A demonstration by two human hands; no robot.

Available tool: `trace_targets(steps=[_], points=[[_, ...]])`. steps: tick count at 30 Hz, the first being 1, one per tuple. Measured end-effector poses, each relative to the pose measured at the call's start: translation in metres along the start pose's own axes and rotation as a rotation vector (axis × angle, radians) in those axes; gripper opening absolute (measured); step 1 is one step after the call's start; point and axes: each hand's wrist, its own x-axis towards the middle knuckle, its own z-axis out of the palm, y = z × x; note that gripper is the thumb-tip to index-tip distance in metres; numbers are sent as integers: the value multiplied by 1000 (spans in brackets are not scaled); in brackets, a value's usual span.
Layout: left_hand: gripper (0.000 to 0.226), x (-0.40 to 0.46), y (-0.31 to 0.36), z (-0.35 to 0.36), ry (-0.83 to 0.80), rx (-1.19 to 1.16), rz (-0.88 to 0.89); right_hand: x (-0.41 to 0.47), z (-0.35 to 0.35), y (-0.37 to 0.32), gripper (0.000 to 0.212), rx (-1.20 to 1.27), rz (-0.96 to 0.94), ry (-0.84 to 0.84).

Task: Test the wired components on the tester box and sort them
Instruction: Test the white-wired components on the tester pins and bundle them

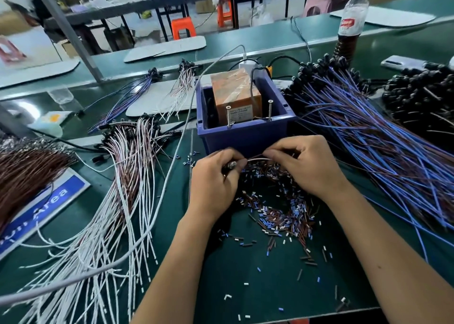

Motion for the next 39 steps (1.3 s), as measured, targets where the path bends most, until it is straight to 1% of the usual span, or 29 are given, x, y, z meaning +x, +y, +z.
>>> trace_targets(steps=[2, 4, 7, 9, 10, 11, 12, 13, 14, 16, 17, 18, 19, 21, 23, 25, 28, 30, 32, 33, 36, 39], points=[[6, 0, 2, 2, -4, -21, 7, 0, 0, -1, 6, -1, -5, 84], [6, 0, -2, 1, 22, -36, -8, 0, -1, 1, 9, -37, -4, 210], [9, 0, -10, -2, 72, -115, -80, -1, -8, 5, 11, -118, -41, 390], [10, -2, -8, 0, 86, -159, -91, -2, -4, 0, 14, -255, -150, 461], [11, -2, -5, 2, 97, -175, -94, -2, 0, -4, 15, -349, -239, 496], [11, -2, -3, 4, 117, -196, -103, -3, 7, -10, 16, -406, -335, 521], [11, -1, -1, 6, 138, -223, -118, -5, 15, -15, 18, -404, -414, 517], [11, 0, -1, 6, 155, -256, -131, -8, 24, -19, 25, -351, -451, 464], [12, 1, 0, 6, 162, -297, -144, -11, 32, -21, 33, -267, -426, 372], [15, 2, 1, 5, 156, -396, -172, -16, 41, -23, 49, -109, -218, 190], [14, 2, 3, 4, 148, -448, -187, -18, 44, -22, 52, -44, -99, 137], [13, 1, 4, 4, 135, -492, -200, -17, 45, -22, 53, 37, 8, 120], [11, 1, 5, 4, 118, -521, -209, -15, 44, -22, 52, 147, 108, 136], [12, 0, 4, 5, 77, -541, -222, -10, 40, -22, 51, 421, 280, 232], [14, 0, 2, 5, 34, -547, -236, -8, 32, -21, 47, 669, 380, 351], [15, 0, 1, 4, -8, -570, -259, -6, 20, -18, 42, 858, 435, 446], [15, -2, 0, 6, -50, -576, -286, 1, 2, -13, 35, 1116, 487, 519], [13, -2, 3, 8, -36, -607, -295, 2, -4, -11, 35, 1187, 497, 529], [14, -1, 7, 7, -8, -647, -296, 0, -6, -11, 40, 1167, 463, 453], [14, 0, 9, 5, 0, -691, -300, -1, -6, -12, 42, 1143, 423, 367], [17, -1, 15, -1, -39, -927, -326, -6, -1, -16, 40, 962, 292, 6], [18, -1, 20, -5, -119, -1106, -365, -11, 12, -22, 39, 742, 274, -342]])
